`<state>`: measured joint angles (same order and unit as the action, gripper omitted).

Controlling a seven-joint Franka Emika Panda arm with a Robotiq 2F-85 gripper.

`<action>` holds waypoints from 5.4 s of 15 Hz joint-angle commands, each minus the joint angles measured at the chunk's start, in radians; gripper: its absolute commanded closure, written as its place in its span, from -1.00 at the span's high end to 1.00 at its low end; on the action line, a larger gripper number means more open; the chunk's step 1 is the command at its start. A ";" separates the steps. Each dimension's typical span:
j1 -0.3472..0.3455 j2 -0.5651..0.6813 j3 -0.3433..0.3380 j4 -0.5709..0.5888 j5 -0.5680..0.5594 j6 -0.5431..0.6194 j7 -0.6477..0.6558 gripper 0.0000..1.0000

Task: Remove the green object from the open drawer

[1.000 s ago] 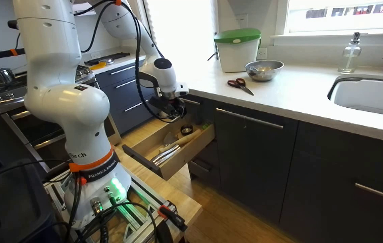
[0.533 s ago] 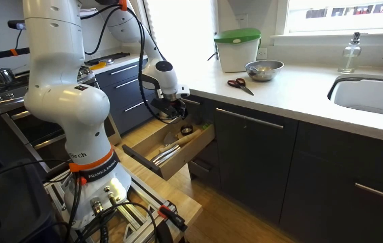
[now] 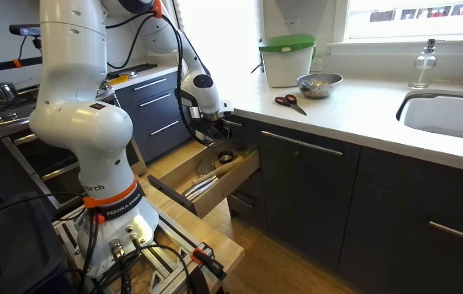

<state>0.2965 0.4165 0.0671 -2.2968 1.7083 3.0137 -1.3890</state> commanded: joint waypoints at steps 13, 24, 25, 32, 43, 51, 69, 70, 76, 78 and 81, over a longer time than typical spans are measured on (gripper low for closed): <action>0.118 0.292 -0.229 0.227 0.586 -0.063 -0.551 1.00; 0.321 0.336 -0.476 0.211 0.815 -0.244 -0.665 1.00; 0.358 0.344 -0.517 0.213 0.813 -0.250 -0.643 1.00; 0.509 0.381 -0.605 0.184 0.812 -0.243 -0.503 1.00; 0.602 0.430 -0.669 0.205 0.812 -0.254 -0.401 1.00; 0.616 0.535 -0.681 0.289 0.809 -0.262 -0.369 1.00; 0.639 0.722 -0.741 0.415 0.807 -0.294 -0.243 1.00; 0.635 0.726 -0.731 0.416 0.807 -0.276 -0.246 1.00; 0.568 0.667 -0.635 0.390 0.756 -0.196 -0.271 1.00; 0.552 0.655 -0.614 0.387 0.724 -0.170 -0.260 1.00; 0.548 0.642 -0.609 0.385 0.730 -0.170 -0.278 1.00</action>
<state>0.8832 1.0399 -0.5961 -1.9042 2.4489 2.8581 -1.6906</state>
